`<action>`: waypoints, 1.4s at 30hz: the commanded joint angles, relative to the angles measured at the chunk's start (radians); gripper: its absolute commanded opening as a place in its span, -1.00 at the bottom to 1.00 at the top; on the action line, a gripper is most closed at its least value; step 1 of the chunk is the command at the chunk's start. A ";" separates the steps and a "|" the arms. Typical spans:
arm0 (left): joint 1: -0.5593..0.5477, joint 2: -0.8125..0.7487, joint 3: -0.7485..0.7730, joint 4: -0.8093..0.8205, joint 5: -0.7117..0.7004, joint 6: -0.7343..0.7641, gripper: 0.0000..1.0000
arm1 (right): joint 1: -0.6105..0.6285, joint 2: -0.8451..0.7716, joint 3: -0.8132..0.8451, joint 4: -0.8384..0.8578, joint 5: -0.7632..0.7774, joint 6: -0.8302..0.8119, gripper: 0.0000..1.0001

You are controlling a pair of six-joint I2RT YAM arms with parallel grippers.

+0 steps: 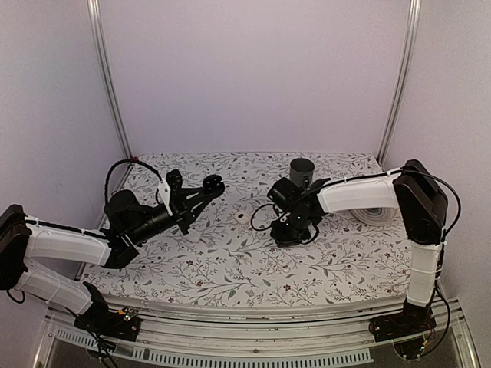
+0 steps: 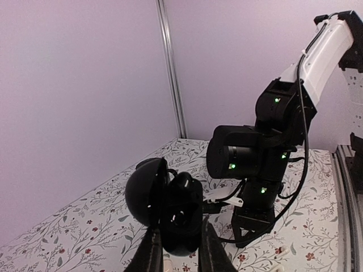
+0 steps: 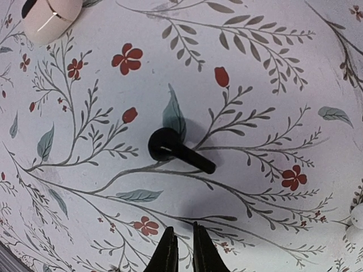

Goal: Insert the wireless bluetooth earbuds into the charging case
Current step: Adjust the left earbud at the center of the board.

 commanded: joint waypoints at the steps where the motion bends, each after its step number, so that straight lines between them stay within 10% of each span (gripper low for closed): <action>1: 0.013 -0.005 0.020 -0.008 -0.003 -0.007 -1.00 | -0.035 0.039 0.011 0.050 -0.022 0.019 -0.75; 20: 0.012 -0.023 0.017 -0.022 -0.020 -0.007 -1.00 | -0.115 0.154 0.170 0.056 -0.021 -0.069 -0.69; 42: 0.012 0.022 0.059 -0.032 0.007 -0.016 -1.00 | 0.038 -0.136 -0.209 0.354 0.164 0.091 -0.26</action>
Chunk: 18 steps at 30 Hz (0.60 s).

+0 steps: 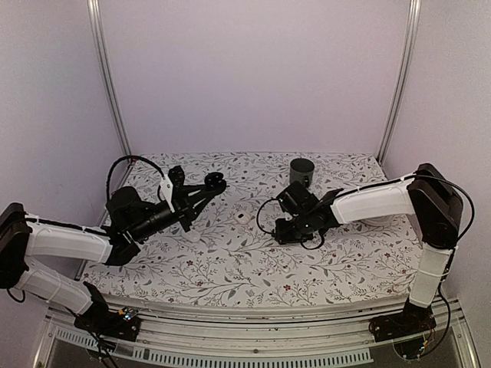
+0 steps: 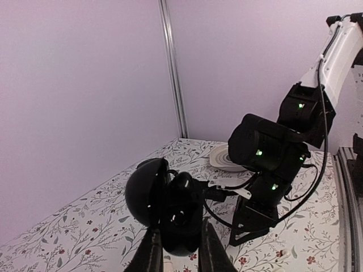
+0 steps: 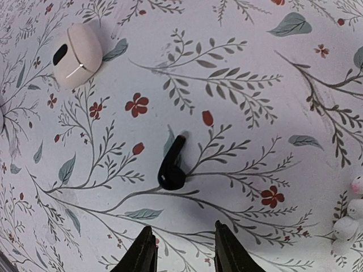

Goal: Insert the wireless bluetooth earbuds into the charging case
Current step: Adjust the left earbud at the center of the board.

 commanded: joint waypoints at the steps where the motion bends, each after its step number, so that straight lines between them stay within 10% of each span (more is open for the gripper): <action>1: 0.011 0.012 0.028 -0.004 0.018 -0.009 -1.00 | 0.056 -0.012 0.001 0.040 0.098 0.094 -0.25; 18: 0.012 0.010 0.032 -0.009 0.025 -0.021 -1.00 | 0.063 0.149 0.152 -0.028 0.146 0.156 -0.30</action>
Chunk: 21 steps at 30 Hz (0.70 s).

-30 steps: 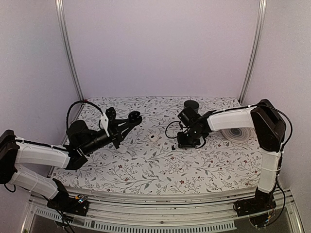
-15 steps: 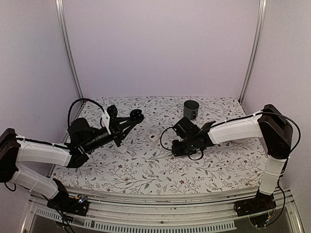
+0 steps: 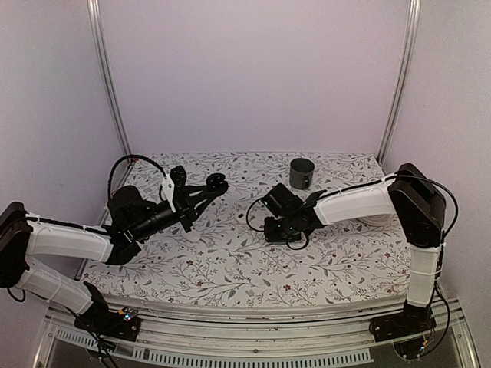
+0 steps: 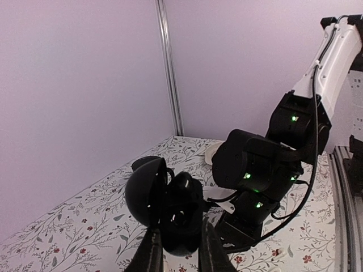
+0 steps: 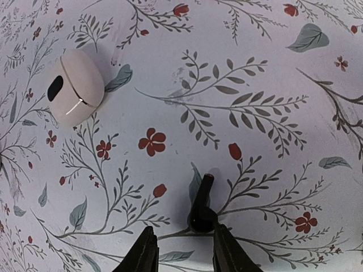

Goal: Insert the wireless bluetooth earbuds into the charging case
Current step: Adjust the left earbud at the center of the board, then pick up the left earbud from the center of the board.

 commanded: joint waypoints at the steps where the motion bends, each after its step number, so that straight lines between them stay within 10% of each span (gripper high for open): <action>1: 0.011 -0.003 0.019 0.005 0.006 -0.011 -1.00 | -0.001 0.039 0.053 -0.041 0.044 0.021 -0.33; 21: 0.011 -0.011 0.017 0.003 0.002 -0.009 -1.00 | 0.005 0.095 0.099 -0.102 0.067 0.025 -0.45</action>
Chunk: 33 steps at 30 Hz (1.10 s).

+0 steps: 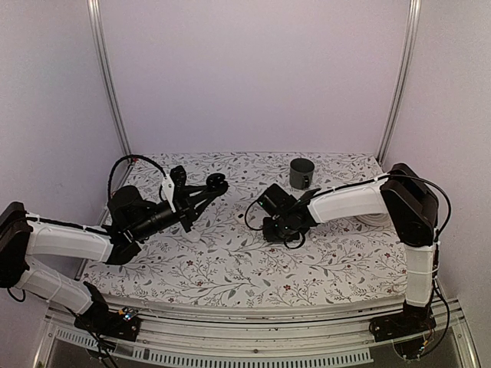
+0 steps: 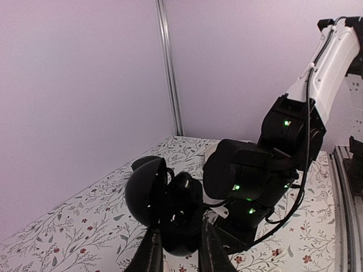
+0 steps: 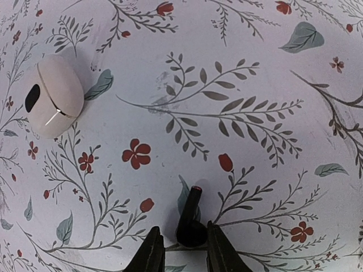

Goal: Insert the wireless bluetooth earbuds into the charging case
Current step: Pick up the left earbud from the center of the board.

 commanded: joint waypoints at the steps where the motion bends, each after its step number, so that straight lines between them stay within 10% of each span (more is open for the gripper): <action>1: 0.011 -0.012 0.017 0.004 0.003 -0.009 -1.00 | 0.003 0.033 0.018 -0.030 0.023 0.009 -0.45; 24: 0.011 0.007 0.008 0.023 -0.022 0.010 -1.00 | -0.005 -0.018 0.011 -0.047 0.000 -0.068 -0.74; 33: 0.011 0.133 0.015 0.136 -0.029 0.108 -1.00 | -0.067 -0.242 -0.105 0.027 -0.258 -0.304 -0.74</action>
